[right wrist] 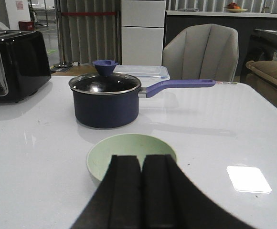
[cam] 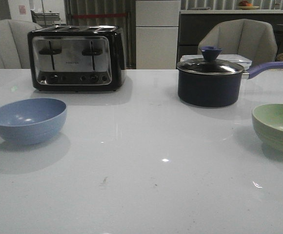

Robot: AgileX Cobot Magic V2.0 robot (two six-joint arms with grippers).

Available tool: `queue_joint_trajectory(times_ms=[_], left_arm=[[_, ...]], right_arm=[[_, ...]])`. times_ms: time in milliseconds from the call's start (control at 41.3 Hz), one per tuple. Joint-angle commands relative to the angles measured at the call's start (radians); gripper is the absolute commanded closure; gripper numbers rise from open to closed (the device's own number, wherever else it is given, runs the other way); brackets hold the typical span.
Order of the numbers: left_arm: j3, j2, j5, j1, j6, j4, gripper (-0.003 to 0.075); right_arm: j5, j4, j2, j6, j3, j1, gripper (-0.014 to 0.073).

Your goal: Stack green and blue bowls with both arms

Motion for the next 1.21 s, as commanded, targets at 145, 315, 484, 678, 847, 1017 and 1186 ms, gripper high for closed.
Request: queue_joint_trajectory(times_ms=[145, 315, 484, 678, 847, 1017, 1186], left_arm=[[0.003, -0.019, -0.091, -0.007, -0.004, -0.003, 0.0627], [0.003, -0.019, -0.091, -0.007, -0.004, -0.003, 0.0627], [0.003, -0.019, -0.091, -0.007, -0.004, -0.003, 0.0627], [0.003, -0.019, -0.131, -0.007, -0.002, 0.005, 0.0627], [-0.076, -0.019, -0.102, -0.007, -0.002, 0.046, 0.0627], [-0.255, 0.025, -0.022, -0.007, -0.002, 0.046, 0.0627], [-0.483, 0.165, 0.152, -0.007, -0.002, 0.060, 0.0627]], right_arm=[[-0.092, 0.003, -0.018, 0.000, -0.008, -0.004, 0.0541], [-0.092, 0.003, -0.018, 0.000, -0.008, -0.004, 0.0541], [-0.094, 0.003, -0.018, 0.000, -0.008, -0.004, 0.0541], [-0.171, 0.003, -0.018, 0.000, -0.015, -0.004, 0.0541], [-0.093, 0.005, -0.017, 0.000, -0.146, -0.004, 0.0541], [0.082, -0.012, 0.062, 0.000, -0.354, -0.004, 0.0541], [0.240, -0.027, 0.232, 0.000, -0.555, -0.004, 0.0541]])
